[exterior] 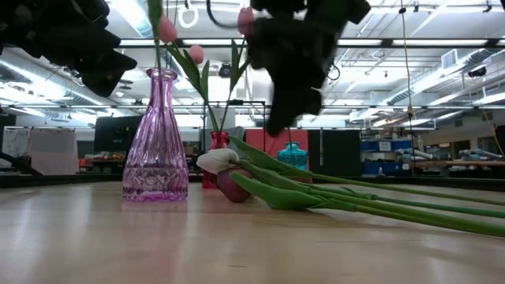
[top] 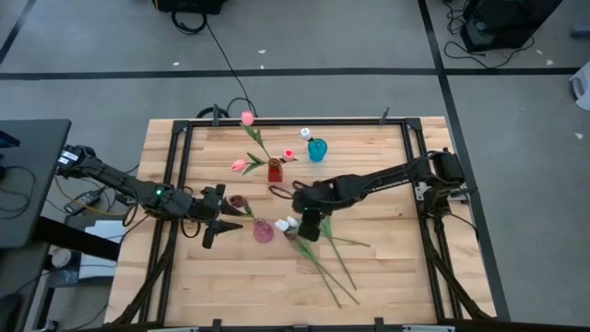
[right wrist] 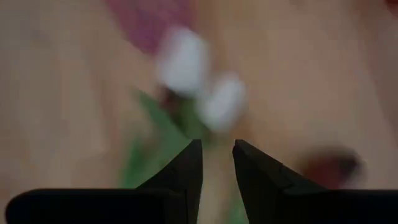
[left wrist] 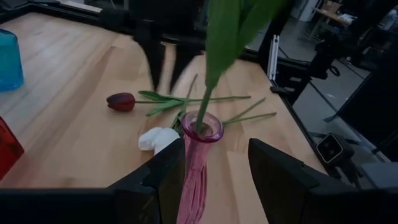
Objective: Sort flowers into vase by color
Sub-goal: Put the red flower into the purple vase
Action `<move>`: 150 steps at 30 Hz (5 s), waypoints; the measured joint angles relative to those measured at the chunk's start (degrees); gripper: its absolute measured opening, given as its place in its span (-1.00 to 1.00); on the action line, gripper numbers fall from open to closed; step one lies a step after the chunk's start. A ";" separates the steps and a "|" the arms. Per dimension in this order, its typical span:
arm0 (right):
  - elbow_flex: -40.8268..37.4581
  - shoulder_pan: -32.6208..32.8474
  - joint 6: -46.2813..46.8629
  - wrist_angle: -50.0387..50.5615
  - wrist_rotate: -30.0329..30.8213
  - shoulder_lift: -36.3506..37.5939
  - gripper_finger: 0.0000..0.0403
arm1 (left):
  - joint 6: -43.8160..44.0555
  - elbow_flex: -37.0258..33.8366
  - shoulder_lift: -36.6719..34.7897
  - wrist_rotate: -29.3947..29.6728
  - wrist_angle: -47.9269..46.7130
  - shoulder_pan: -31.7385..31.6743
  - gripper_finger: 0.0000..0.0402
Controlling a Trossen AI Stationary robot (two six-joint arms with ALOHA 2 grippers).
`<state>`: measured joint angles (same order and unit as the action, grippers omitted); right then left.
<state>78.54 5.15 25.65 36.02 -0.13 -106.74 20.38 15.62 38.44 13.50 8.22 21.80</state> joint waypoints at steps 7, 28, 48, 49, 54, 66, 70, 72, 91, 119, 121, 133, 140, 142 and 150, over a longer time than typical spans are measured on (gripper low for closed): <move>-3.46 -1.55 13.42 5.73 3.08 -0.07 -0.49 | -0.48 0.00 0.03 -0.02 1.24 0.00 -0.10; -11.53 -1.32 18.96 -1.74 2.75 -0.04 -0.49 | -2.29 0.00 -8.30 0.50 -4.98 0.00 -0.10; -14.71 -1.62 15.93 -5.85 4.86 -0.04 -0.92 | 2.76 0.00 -9.33 3.17 -11.33 0.07 -0.10; -14.73 -1.72 15.46 -5.42 4.91 -0.02 -0.95 | 2.64 0.00 -9.31 2.98 -11.36 0.07 -0.10; -14.73 -1.20 14.24 -6.02 6.74 3.51 -0.94 | 2.24 0.00 -9.62 1.95 -12.11 0.09 -0.10; -14.70 1.06 -20.73 -42.41 15.43 8.50 -0.95 | -3.73 0.00 -9.97 1.69 -6.45 0.09 -0.10; -14.82 1.41 -30.62 -52.03 17.21 10.57 -0.95 | -3.75 0.00 -9.95 2.52 -6.42 0.07 -0.10; -14.76 1.79 -33.98 -57.89 17.19 13.33 -0.95 | -3.25 0.00 -9.99 2.52 -6.39 0.09 -0.10; -14.62 1.12 -22.01 -91.49 -1.16 12.86 -0.95 | -0.21 0.02 -8.09 1.40 -6.43 0.13 -0.10; -11.21 -1.11 -22.77 -89.93 -1.24 6.55 -0.94 | -1.97 0.02 -7.69 6.14 -6.58 0.07 -0.10; -11.19 -0.94 -23.09 -90.20 -1.47 7.11 -0.94 | -1.97 0.01 -7.69 6.14 -6.71 0.08 -0.10; -7.28 -0.62 -22.07 -88.20 -6.31 8.55 -0.94 | -1.92 0.02 -7.63 6.10 -7.02 0.07 -0.10; -7.26 -0.62 -22.92 -86.32 -4.42 8.44 -0.94 | -2.14 0.00 -7.72 6.08 -5.90 0.07 -0.10; -7.26 -0.62 -23.11 -86.12 -4.17 8.44 -0.94 | -2.19 0.00 -7.72 6.09 -5.91 0.07 -0.10; -7.23 -1.25 -23.67 -84.91 -3.99 5.16 -0.94 | -4.24 0.62 -8.12 6.11 -5.62 0.07 -0.10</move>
<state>71.31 3.91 1.98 -48.89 -4.12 -101.57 16.14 16.23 30.32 19.61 2.60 21.87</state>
